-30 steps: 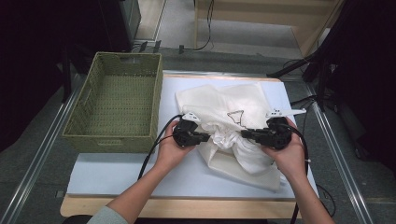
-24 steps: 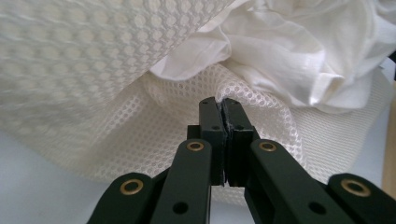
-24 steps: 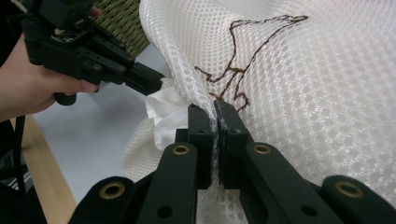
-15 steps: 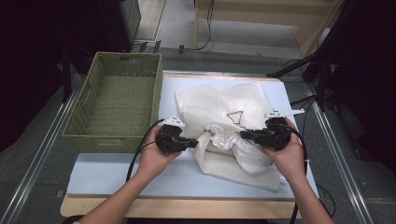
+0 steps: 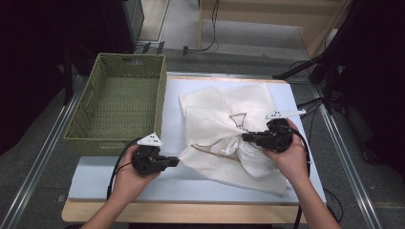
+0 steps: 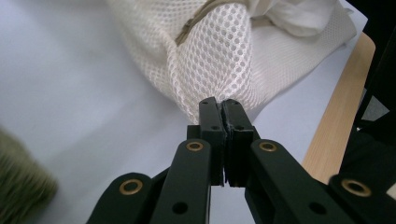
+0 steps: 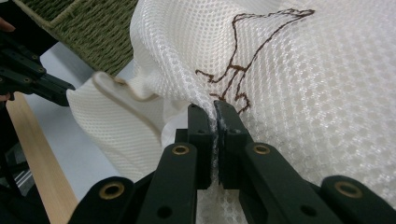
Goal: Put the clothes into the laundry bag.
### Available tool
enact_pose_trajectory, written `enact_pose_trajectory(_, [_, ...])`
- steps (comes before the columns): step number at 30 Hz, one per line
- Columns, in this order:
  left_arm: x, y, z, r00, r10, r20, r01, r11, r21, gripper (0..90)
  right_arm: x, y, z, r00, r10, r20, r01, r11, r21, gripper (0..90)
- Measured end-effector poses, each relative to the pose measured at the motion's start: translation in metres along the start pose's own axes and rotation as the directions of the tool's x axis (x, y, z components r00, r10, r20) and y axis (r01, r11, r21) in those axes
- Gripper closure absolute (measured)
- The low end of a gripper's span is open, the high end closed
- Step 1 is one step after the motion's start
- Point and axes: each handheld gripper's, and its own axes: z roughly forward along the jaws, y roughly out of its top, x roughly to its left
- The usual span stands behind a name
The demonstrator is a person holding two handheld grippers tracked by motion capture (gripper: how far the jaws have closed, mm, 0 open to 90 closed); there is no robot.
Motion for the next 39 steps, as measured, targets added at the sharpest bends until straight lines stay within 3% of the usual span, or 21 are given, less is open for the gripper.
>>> enact_pose_trajectory(4, [0.004, -0.013, -0.01, 0.9984, -0.052, 0.021, 0.052, 0.9984, -0.023, 89.4, 0.003, 0.004, 0.006, 0.9997, -0.018, -0.017, 0.018, 1.0, 0.017, 87.2])
enact_pose_trajectory(11, [-0.001, -0.014, -0.009, 0.9992, -0.039, -0.012, 0.039, 0.999, -0.024, 85.2, 0.006, 0.003, 0.007, 0.9995, -0.024, -0.022, 0.024, 0.999, 0.025, 87.2])
enact_pose_trajectory(15, [-0.001, -0.009, -0.016, 0.9988, -0.041, -0.027, 0.039, 0.9967, -0.071, 79.2, 0.006, 0.003, 0.005, 0.9995, -0.018, -0.026, 0.019, 1.0, 0.022, 87.2])
enact_pose_trajectory(19, [-0.01, 0.002, -0.02, 0.9989, 0.005, -0.046, -0.008, 0.9974, -0.072, 79.6, 0.008, 0.004, 0.002, 0.9994, -0.028, -0.022, 0.029, 0.999, 0.024, 87.2])
enact_pose_trajectory(28, [-0.036, 0.039, 0.005, 0.9966, 0.08, 0.018, -0.079, 0.9942, -0.073, 86.7, 0.013, 0.006, -0.01, 0.999, -0.035, -0.028, 0.035, 0.999, 0.018, 87.2])
enact_pose_trajectory(33, [-0.049, 0.061, 0.025, 0.9911, 0.125, 0.044, -0.122, 0.9906, -0.061, 88.7, 0.012, 0.004, -0.018, 0.9992, -0.032, -0.024, 0.032, 0.999, 0.012, 87.4])
enact_pose_trajectory(39, [-0.06, 0.082, 0.053, 0.9848, 0.151, 0.085, -0.148, 0.9878, -0.049, 90.0, 0.009, -0.001, -0.025, 0.9999, 0.003, -0.011, -0.003, 1.0, 0.006, 88.0])
